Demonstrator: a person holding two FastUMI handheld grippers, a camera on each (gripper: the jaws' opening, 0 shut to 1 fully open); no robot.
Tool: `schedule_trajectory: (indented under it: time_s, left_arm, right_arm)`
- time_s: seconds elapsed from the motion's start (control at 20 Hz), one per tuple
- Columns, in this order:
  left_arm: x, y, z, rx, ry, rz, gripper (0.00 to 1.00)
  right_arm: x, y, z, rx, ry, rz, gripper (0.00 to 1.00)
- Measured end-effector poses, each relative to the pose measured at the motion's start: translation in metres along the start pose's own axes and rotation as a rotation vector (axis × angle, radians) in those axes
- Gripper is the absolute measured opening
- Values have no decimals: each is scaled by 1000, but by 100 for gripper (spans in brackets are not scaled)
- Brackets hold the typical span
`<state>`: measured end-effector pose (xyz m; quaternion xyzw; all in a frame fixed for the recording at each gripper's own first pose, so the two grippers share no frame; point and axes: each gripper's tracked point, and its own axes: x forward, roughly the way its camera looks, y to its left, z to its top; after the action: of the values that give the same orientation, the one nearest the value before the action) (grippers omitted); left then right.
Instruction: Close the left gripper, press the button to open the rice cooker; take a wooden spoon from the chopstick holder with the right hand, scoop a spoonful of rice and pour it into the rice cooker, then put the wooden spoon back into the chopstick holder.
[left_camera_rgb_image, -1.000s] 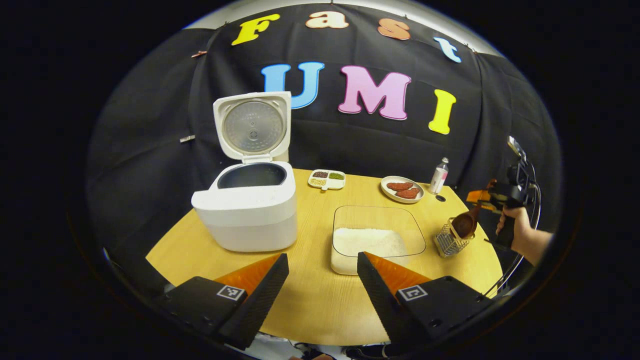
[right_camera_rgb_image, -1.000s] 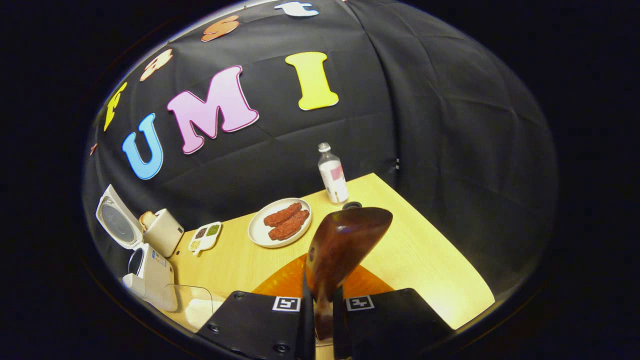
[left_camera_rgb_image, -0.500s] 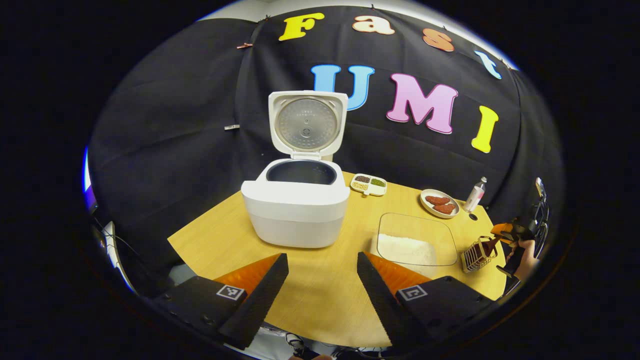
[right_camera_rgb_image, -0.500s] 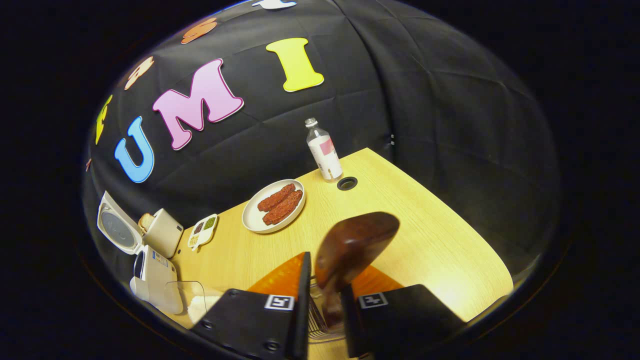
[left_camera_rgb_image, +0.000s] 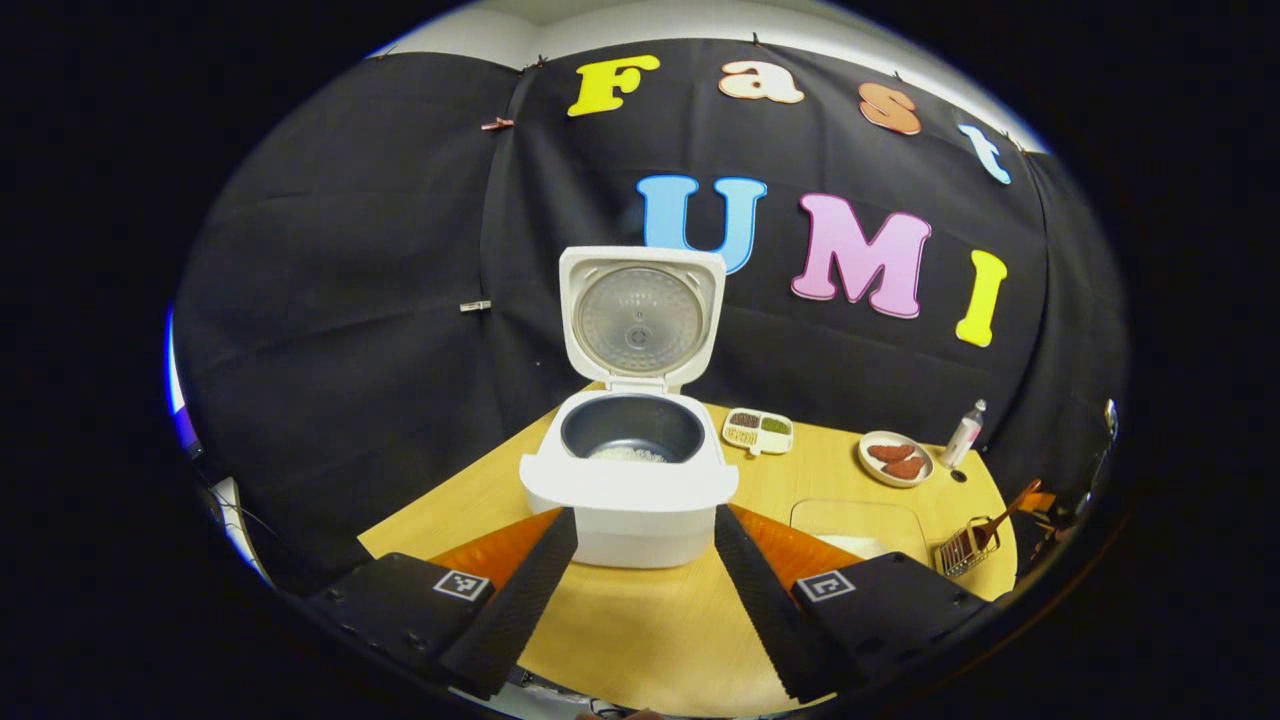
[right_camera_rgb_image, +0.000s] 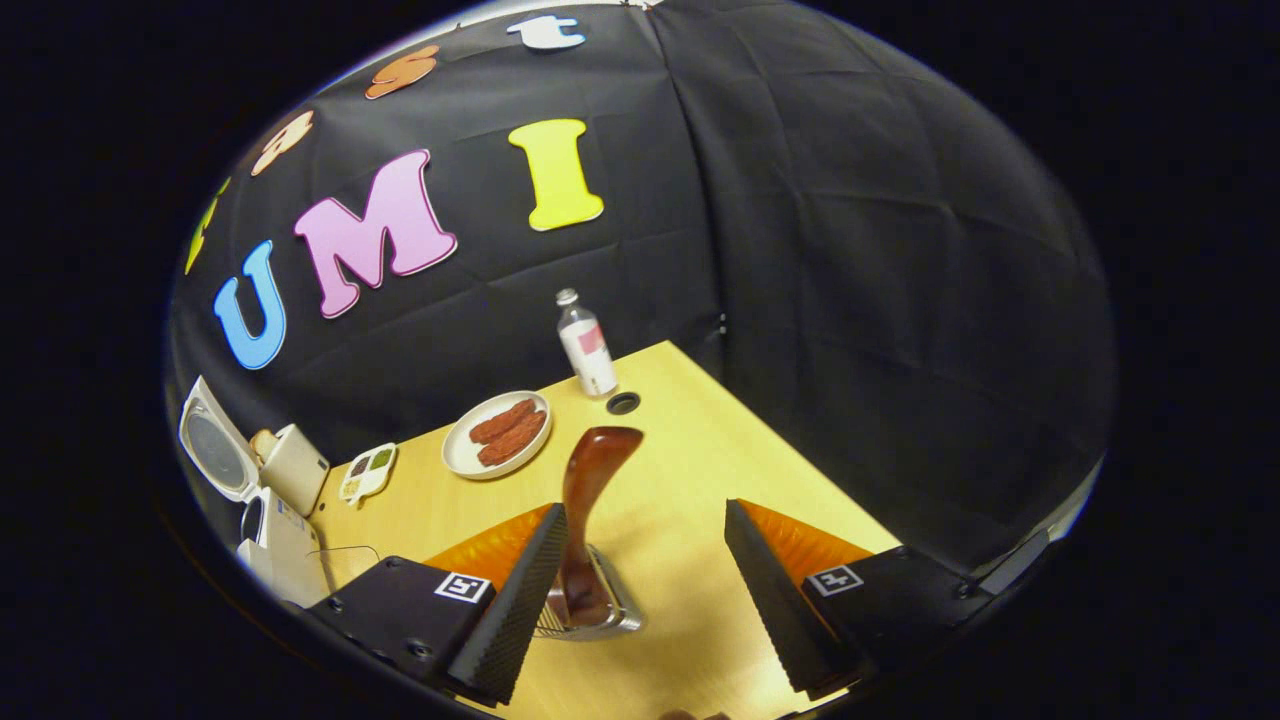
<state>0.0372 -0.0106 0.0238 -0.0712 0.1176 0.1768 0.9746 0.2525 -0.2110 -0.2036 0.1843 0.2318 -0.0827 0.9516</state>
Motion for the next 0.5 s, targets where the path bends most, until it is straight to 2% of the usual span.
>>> schedule_trajectory:
  time_s: [0.25,0.45,0.5]
  left_arm:
    - [11,24,92,26,-116,-3,96]
    - [25,25,168,81,-216,-58,95]
    - [32,31,185,107,-236,-51,95]
  right_arm:
    - [-46,-37,25,-57,-85,-81,98]
    - [-78,-45,30,-92,-122,-112,98]
    - [-85,-44,29,-93,-123,-113,99]
